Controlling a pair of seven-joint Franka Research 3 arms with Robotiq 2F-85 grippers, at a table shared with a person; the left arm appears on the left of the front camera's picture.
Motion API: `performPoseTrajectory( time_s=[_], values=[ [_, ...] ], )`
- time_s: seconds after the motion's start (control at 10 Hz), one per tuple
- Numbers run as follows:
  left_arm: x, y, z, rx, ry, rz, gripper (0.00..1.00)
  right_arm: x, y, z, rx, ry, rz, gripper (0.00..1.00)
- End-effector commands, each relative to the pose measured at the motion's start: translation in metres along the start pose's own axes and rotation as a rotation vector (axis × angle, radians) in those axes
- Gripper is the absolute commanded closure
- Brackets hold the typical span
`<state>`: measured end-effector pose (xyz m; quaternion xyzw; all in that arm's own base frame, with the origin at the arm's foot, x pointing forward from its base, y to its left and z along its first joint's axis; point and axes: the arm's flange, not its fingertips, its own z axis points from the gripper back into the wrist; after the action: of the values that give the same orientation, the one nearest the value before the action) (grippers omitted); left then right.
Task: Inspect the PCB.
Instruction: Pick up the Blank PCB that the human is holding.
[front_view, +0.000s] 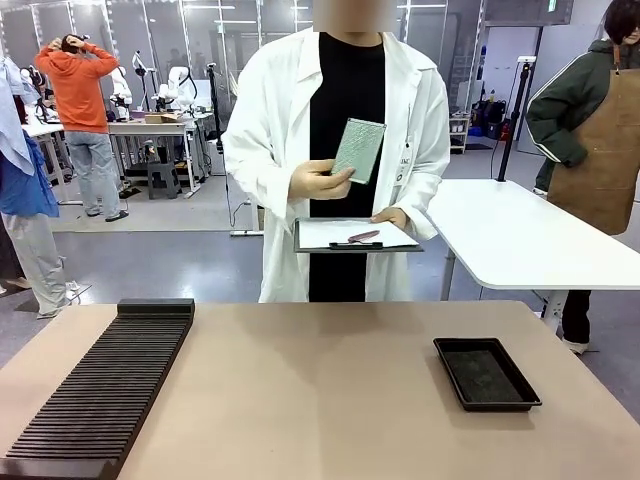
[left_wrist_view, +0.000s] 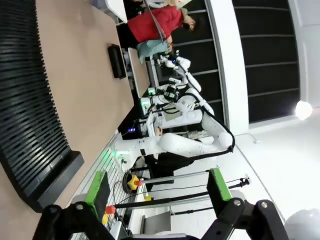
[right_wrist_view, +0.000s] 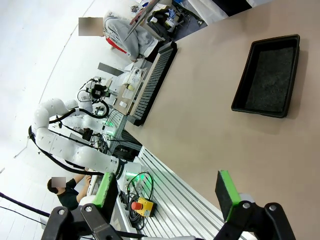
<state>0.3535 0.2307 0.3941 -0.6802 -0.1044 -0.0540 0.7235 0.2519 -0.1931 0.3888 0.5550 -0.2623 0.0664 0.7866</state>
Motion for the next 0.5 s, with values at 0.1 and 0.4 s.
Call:
performPoseTrajectory(
  time_s=[0.1,0.4],
  values=[
    [-0.024,-0.001,-0.009,-0.091,-0.042,-0.027,0.0,0.001,0.001,0.001,0.011,-0.019,0.008,0.0],
    [-0.015,0.006,0.002,-0.021,-0.027,0.012,0.0,0.001,0.001,0.001,0.011,-0.019,0.008,0.0]
  ],
)
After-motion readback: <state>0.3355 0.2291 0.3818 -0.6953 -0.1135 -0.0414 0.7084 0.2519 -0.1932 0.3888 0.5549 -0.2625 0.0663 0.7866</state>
